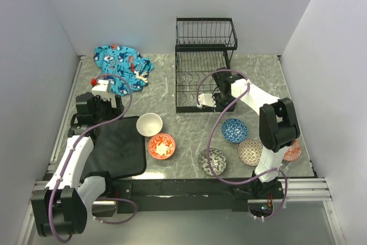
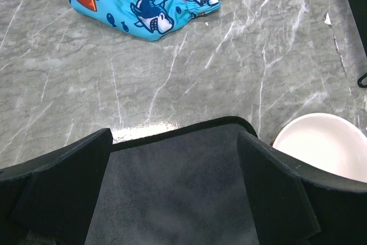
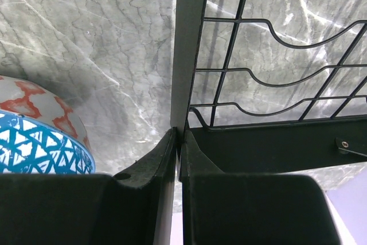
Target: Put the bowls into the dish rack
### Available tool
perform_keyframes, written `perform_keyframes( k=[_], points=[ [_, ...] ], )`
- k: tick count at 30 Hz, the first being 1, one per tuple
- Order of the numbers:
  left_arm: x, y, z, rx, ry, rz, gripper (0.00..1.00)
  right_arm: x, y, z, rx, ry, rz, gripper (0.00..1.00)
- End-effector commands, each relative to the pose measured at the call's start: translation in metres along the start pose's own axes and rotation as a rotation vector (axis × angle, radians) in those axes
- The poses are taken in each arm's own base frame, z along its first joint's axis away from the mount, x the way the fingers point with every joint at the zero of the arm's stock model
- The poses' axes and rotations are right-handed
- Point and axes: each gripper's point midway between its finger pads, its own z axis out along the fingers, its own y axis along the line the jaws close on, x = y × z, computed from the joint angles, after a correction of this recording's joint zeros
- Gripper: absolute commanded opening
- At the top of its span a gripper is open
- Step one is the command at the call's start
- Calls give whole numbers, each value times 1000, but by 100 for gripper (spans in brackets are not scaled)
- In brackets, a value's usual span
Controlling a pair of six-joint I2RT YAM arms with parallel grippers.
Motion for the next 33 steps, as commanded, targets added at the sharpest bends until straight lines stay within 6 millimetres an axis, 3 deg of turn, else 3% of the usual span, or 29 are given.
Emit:
perform_keyframes(
  k=[1, 7, 10, 12, 13, 15, 20, 25, 28, 31, 32, 33],
  points=[
    [-10, -4, 3, 21, -42, 25, 97, 10, -5, -18, 64, 41, -38, 0],
    [-8, -5, 4, 26, -43, 16, 97, 13, 0, -18, 62, 45, -32, 0],
    [-5, -5, 4, 23, -40, 15, 97, 14, -7, -14, 88, 57, 2, 1],
    [-4, -5, 3, 24, -37, 17, 97, 13, -17, -17, 112, 56, 28, 10],
    [-3, -5, 3, 26, -36, 23, 97, 13, -19, -19, 116, 51, 37, 23],
    [-7, -7, 1, 35, -44, 27, 97, 7, -27, -30, 141, 24, 56, 33],
    [-34, -16, -2, 81, -78, 42, 97, -3, -40, -67, 212, -31, 138, 41],
    [-54, -31, 0, 144, -94, 110, 97, -2, -19, -89, 206, -55, 198, 44],
    [-62, -52, 1, 210, -92, 148, 97, -3, -2, -96, 217, -92, 246, 45],
    [-70, -86, 1, 315, -84, 194, 97, -12, 5, -110, 265, -187, 394, 45],
    [-67, -108, -2, 379, -70, 231, 97, -15, 6, -115, 282, -226, 515, 46],
    [-67, -121, -3, 418, -62, 260, 97, -15, -3, -122, 327, -271, 595, 46]
  ],
)
